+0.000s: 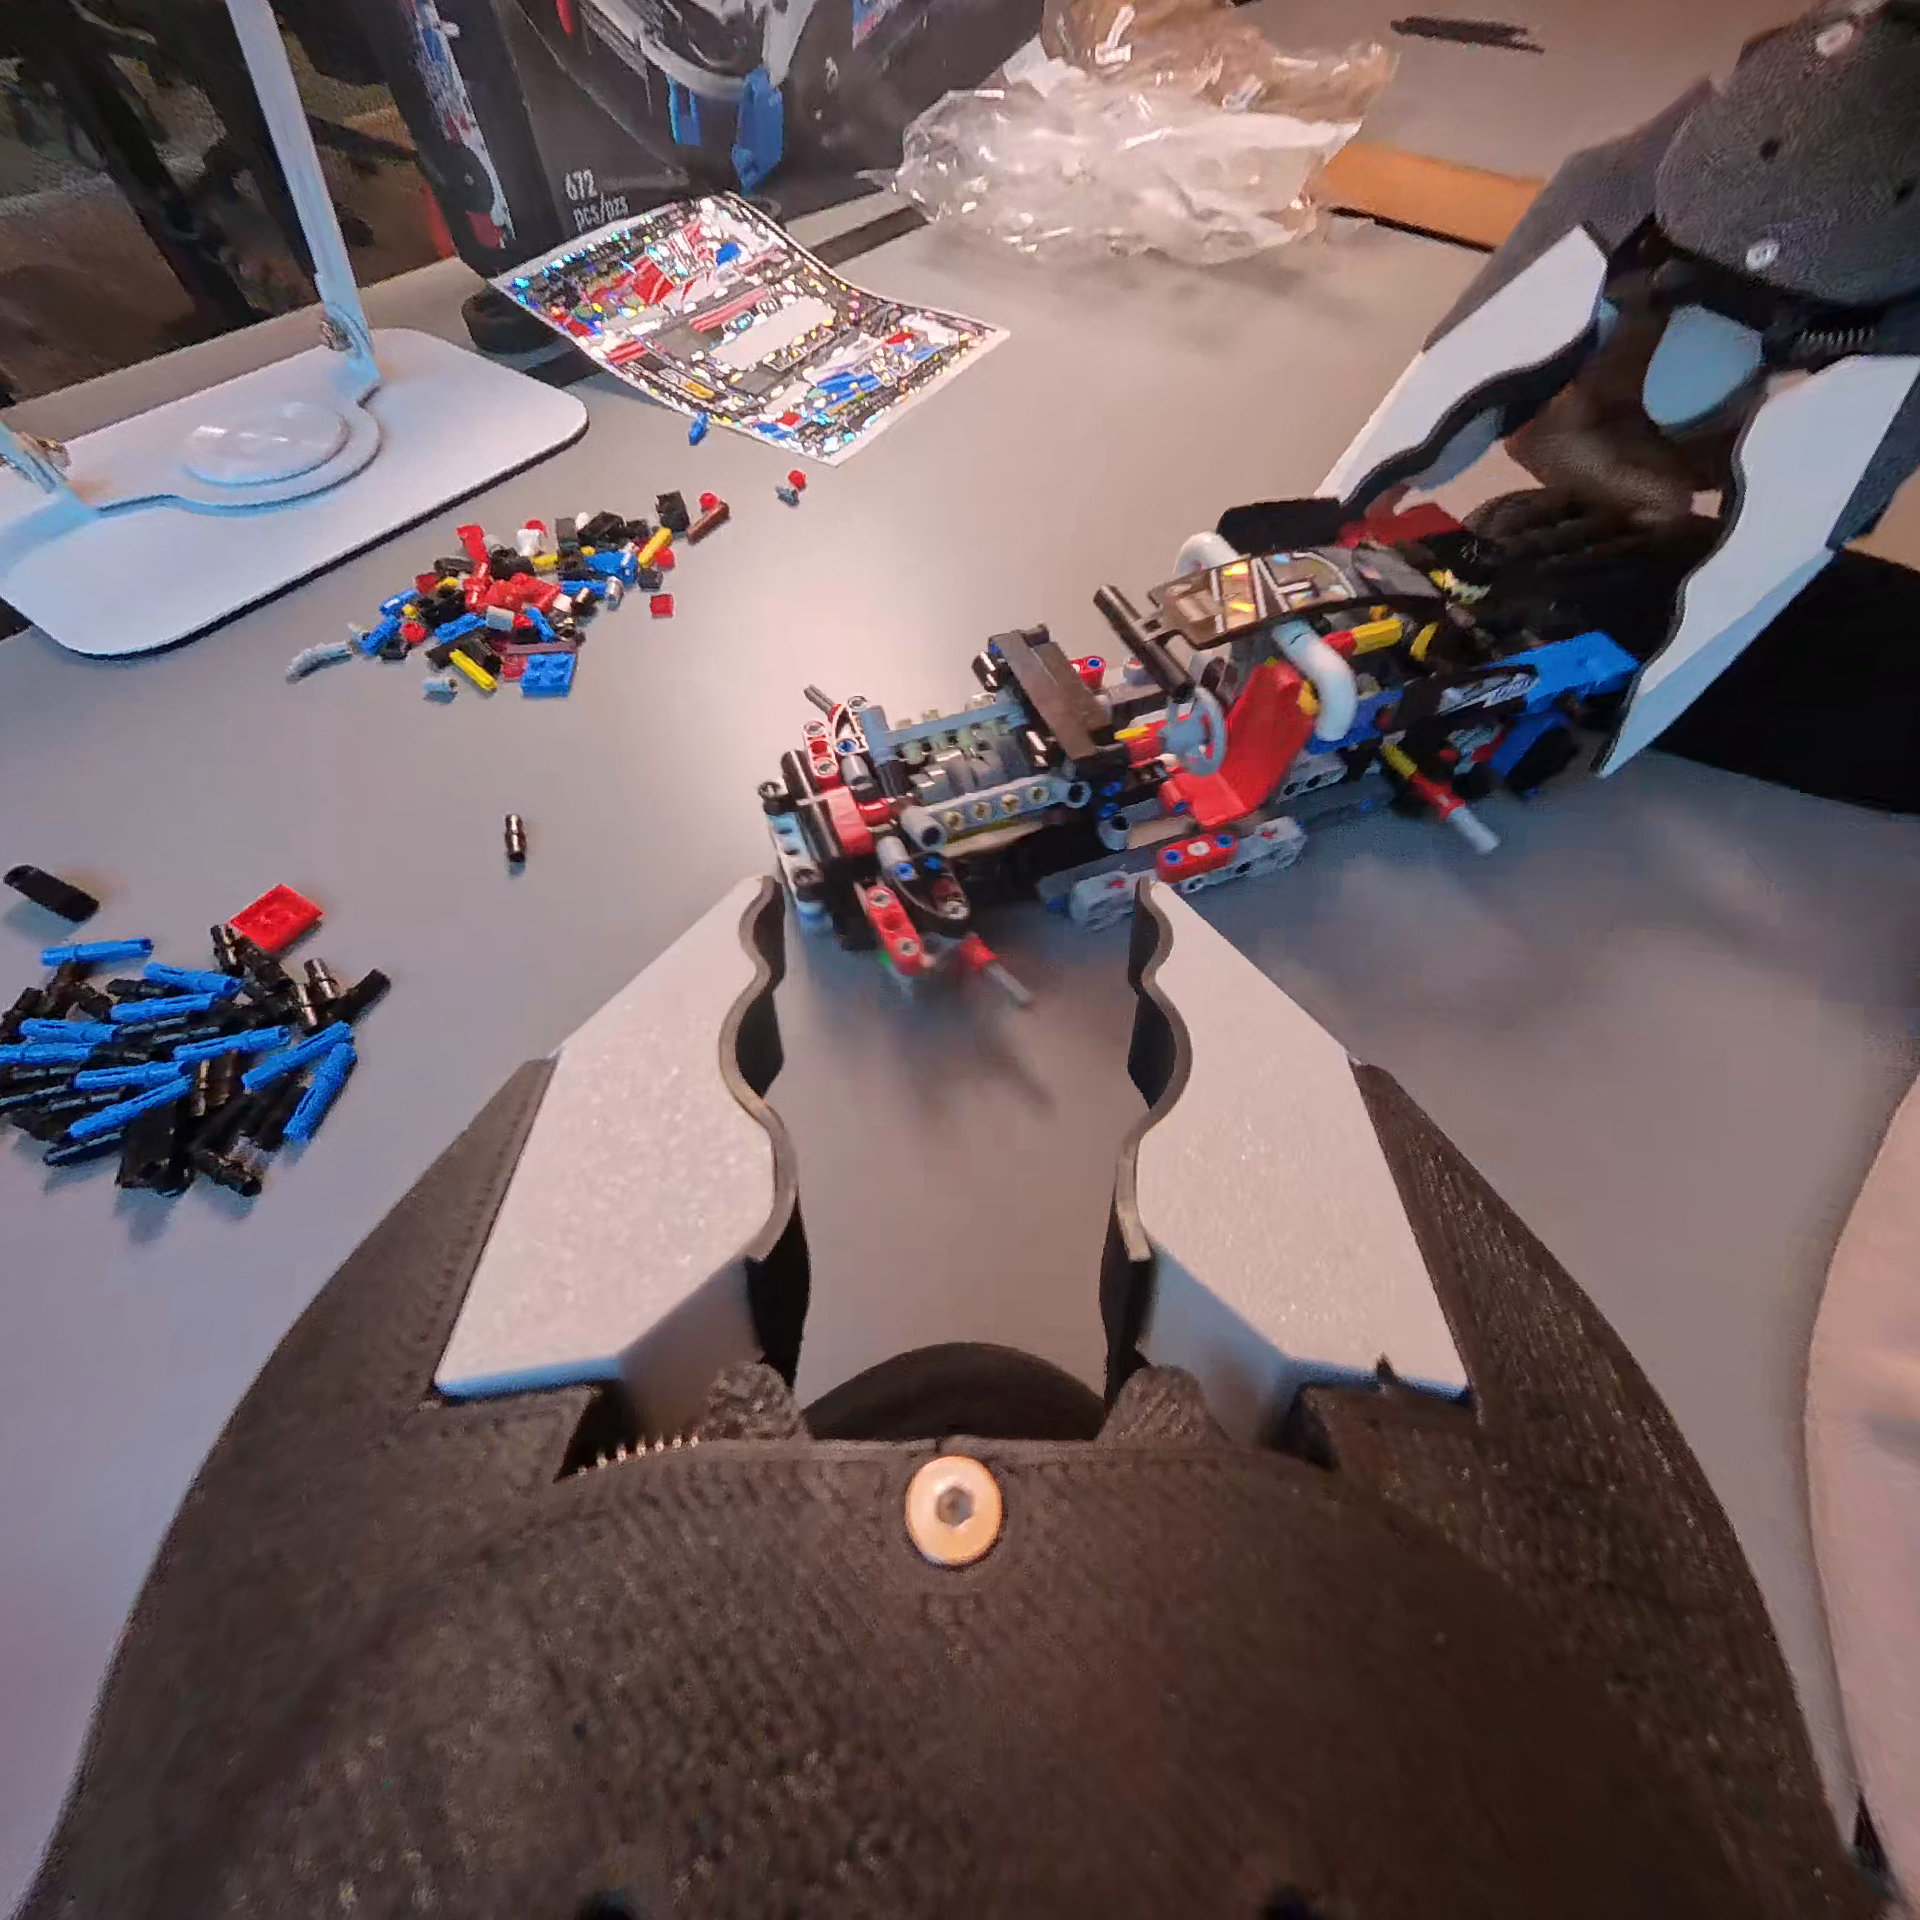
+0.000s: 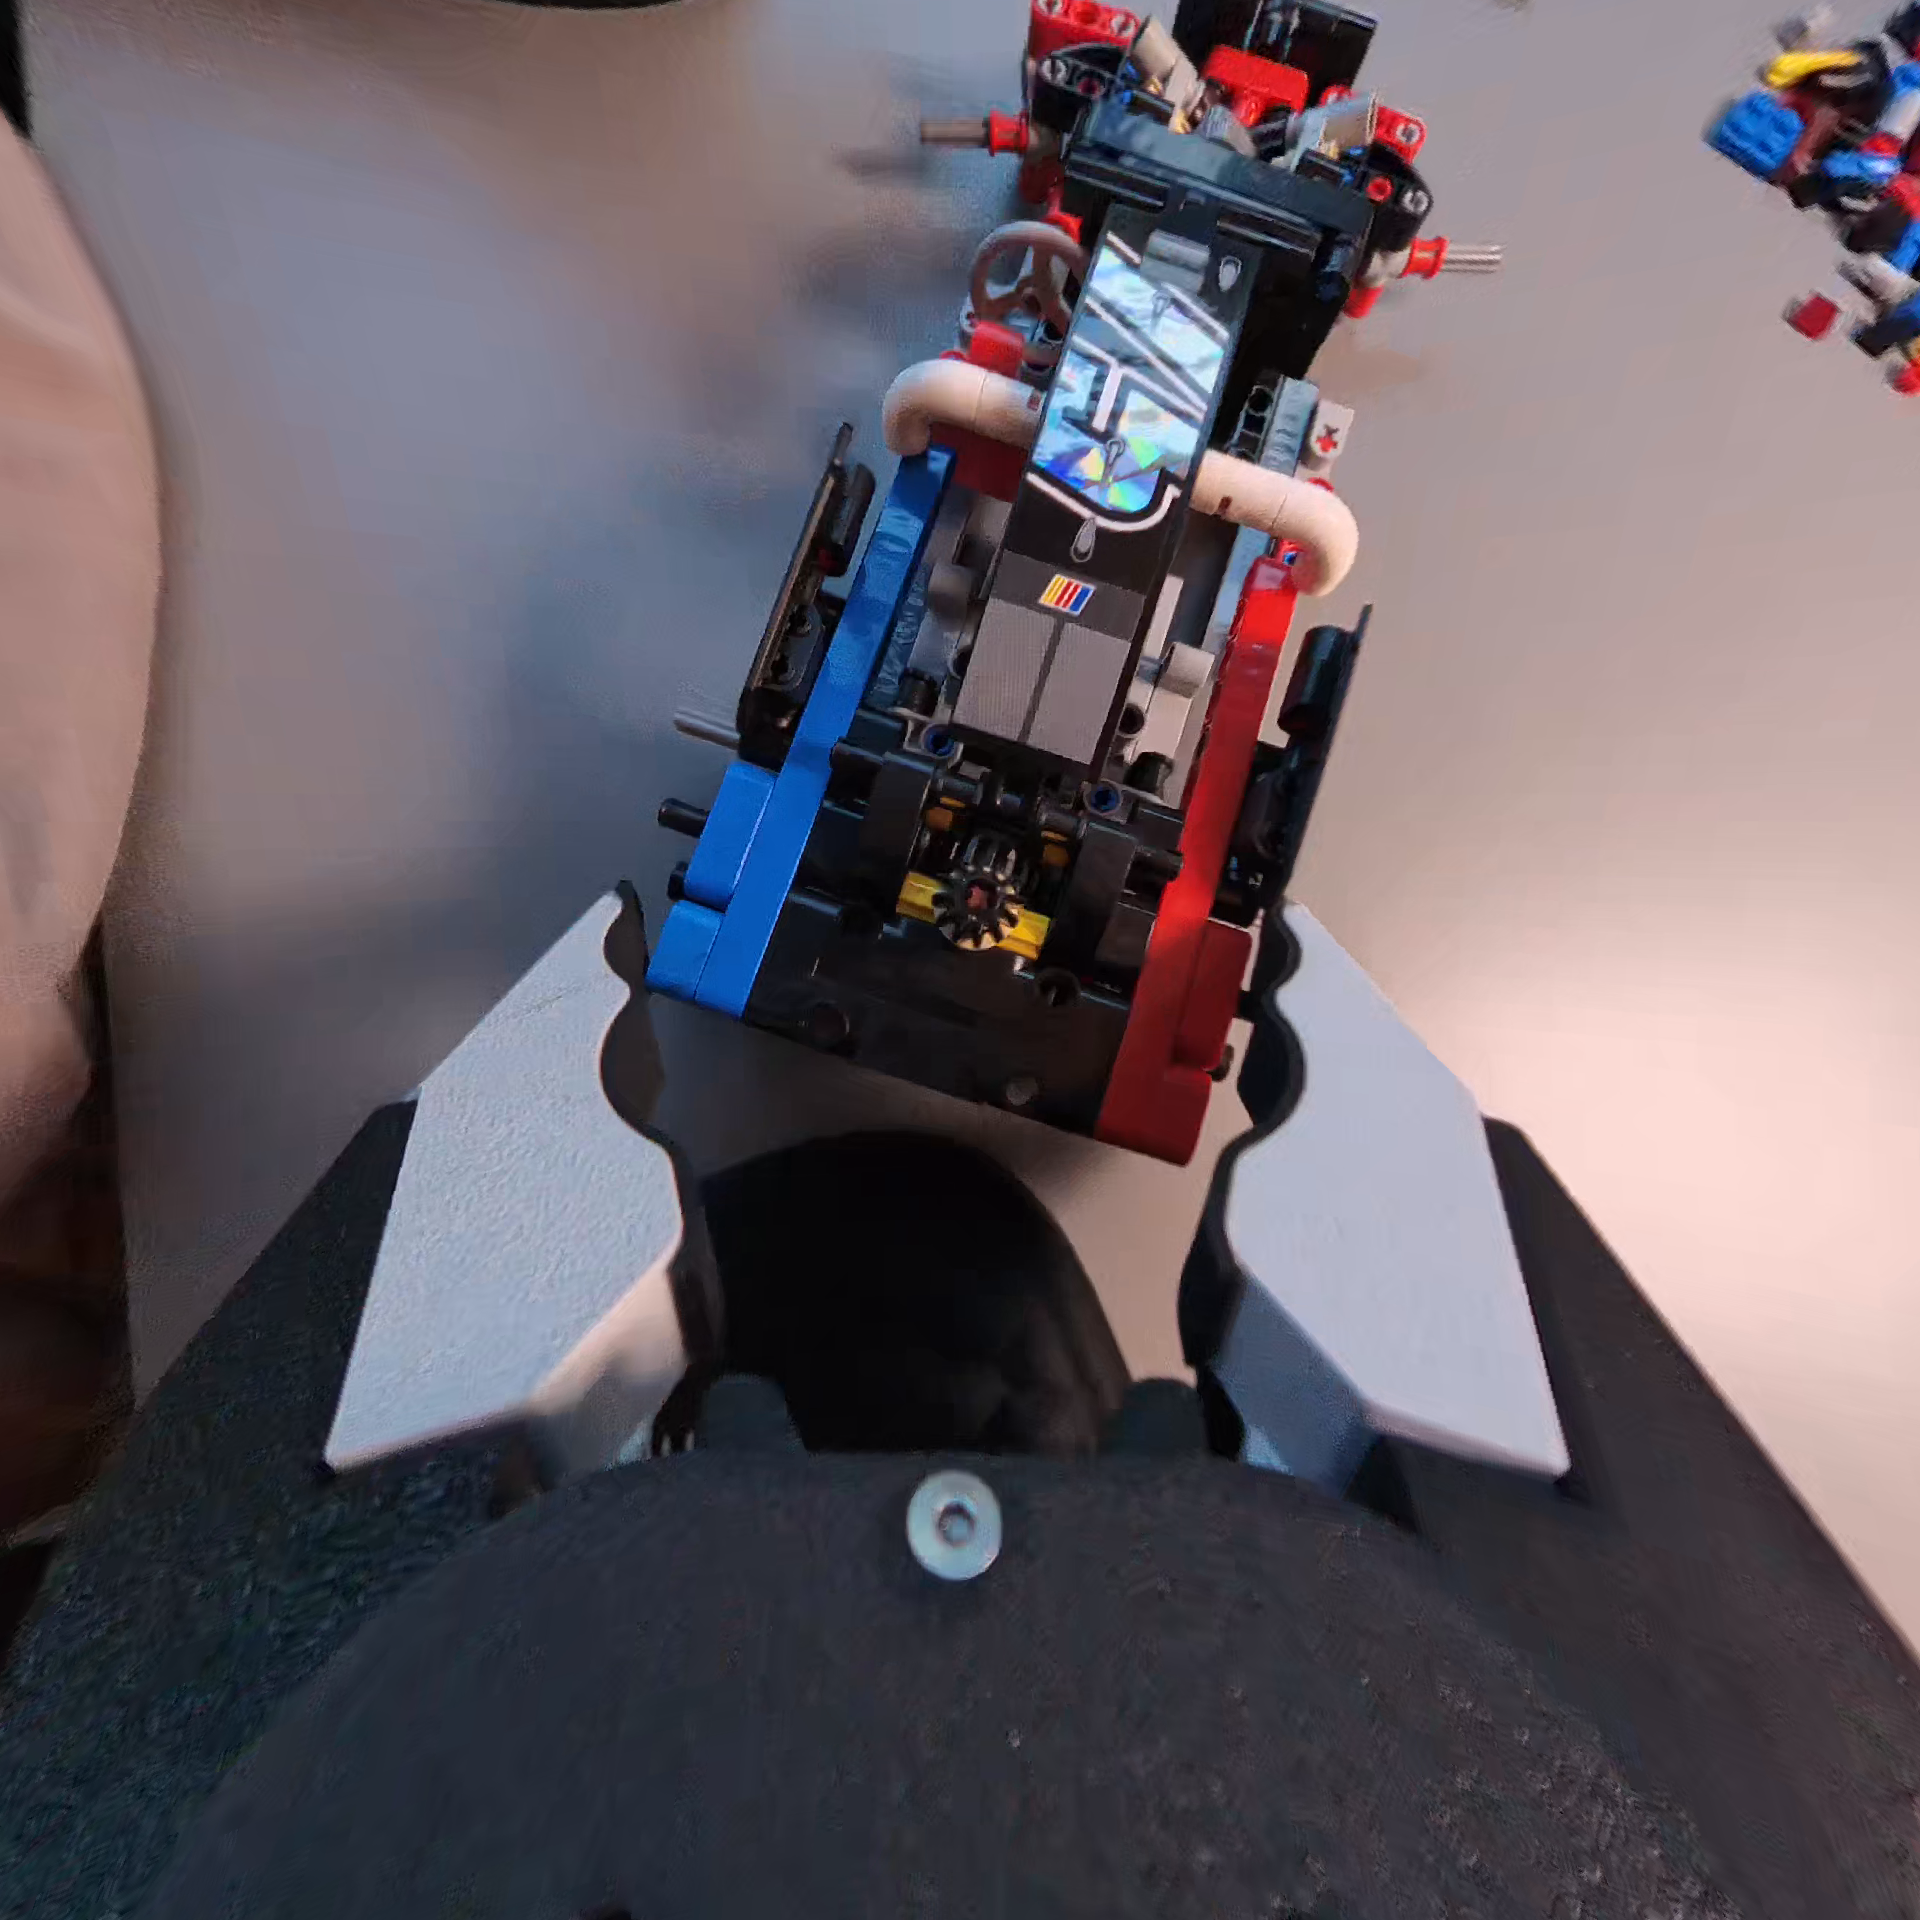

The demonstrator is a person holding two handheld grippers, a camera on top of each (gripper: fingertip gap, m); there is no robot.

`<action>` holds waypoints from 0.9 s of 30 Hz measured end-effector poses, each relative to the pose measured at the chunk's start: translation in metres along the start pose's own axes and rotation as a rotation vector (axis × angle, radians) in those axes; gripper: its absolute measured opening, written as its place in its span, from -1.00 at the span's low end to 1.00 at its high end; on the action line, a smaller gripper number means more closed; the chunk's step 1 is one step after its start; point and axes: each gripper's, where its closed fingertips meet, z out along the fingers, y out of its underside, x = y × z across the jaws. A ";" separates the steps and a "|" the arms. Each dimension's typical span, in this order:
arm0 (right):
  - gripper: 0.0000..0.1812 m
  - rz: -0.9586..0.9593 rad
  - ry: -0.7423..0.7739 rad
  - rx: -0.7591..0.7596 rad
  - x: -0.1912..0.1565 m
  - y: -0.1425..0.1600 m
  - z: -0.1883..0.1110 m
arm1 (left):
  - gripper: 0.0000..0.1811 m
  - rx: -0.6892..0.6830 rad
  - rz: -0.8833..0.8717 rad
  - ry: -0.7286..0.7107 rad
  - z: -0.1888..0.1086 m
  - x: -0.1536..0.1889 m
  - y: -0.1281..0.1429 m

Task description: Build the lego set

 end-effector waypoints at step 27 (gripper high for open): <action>0.19 -0.273 -0.274 -0.368 0.057 0.006 0.002 | -0.04 -0.291 0.360 0.298 0.051 -0.005 0.040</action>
